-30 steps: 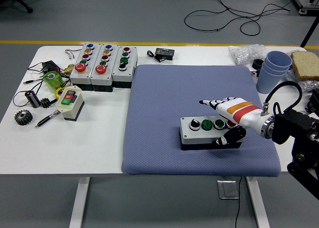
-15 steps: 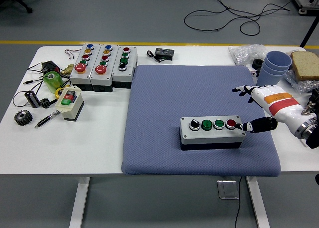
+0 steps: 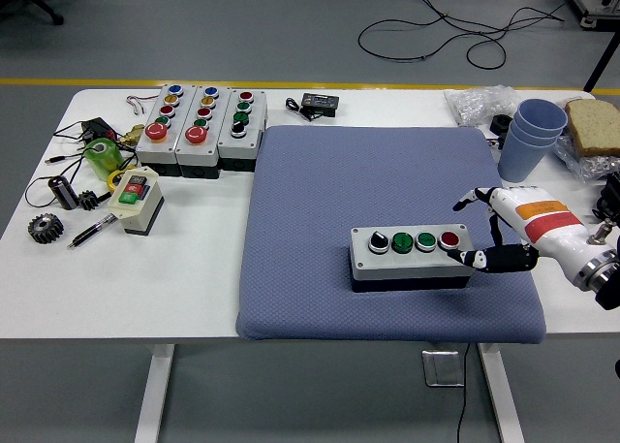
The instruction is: Pick up the button,place it on the desk,press the button,press the button
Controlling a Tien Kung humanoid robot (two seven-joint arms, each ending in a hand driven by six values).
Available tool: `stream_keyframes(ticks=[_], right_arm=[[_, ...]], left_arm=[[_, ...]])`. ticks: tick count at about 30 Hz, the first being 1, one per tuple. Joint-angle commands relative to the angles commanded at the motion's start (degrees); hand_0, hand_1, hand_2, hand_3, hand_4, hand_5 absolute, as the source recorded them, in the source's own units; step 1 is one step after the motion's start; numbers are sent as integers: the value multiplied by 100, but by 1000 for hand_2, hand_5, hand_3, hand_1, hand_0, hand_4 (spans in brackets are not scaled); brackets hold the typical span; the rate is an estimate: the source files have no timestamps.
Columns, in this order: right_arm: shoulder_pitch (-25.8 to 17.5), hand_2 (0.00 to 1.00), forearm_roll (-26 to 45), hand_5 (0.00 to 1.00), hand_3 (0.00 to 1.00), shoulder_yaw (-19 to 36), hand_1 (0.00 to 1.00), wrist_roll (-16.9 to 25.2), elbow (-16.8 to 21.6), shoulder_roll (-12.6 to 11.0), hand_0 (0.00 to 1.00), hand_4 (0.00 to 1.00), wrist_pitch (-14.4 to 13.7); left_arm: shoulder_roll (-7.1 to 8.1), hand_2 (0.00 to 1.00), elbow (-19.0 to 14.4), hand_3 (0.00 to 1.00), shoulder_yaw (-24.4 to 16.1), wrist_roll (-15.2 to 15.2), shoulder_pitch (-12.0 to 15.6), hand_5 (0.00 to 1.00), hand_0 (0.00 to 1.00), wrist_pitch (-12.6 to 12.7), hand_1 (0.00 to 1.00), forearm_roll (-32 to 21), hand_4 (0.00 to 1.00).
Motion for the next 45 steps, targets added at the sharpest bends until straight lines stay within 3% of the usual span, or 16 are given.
stream_keyframes(ticks=[28,36,41,45], right_arm=[[-204,192,-51,482,641,-49,2,-4,-53,52,10,868,281],[-219,192,-66,483,638,-83,2,-95,-87,89,10,866,492],[-205,193,-83,485,637,-54,2,-92,-67,99,10,866,444],[-176,193,-51,483,637,78,2,-46,65,120,12,867,223]], left_arm=[[0,671,0,545,49,-1,-28,696,594,-3,634,-68,349],[0,671,0,544,78,0,-25,696,594,-11,634,-95,348],[0,671,0,544,77,0,-23,696,594,-15,634,-89,348],[0,671,0,545,70,-4,-21,696,594,-10,634,-90,348]])
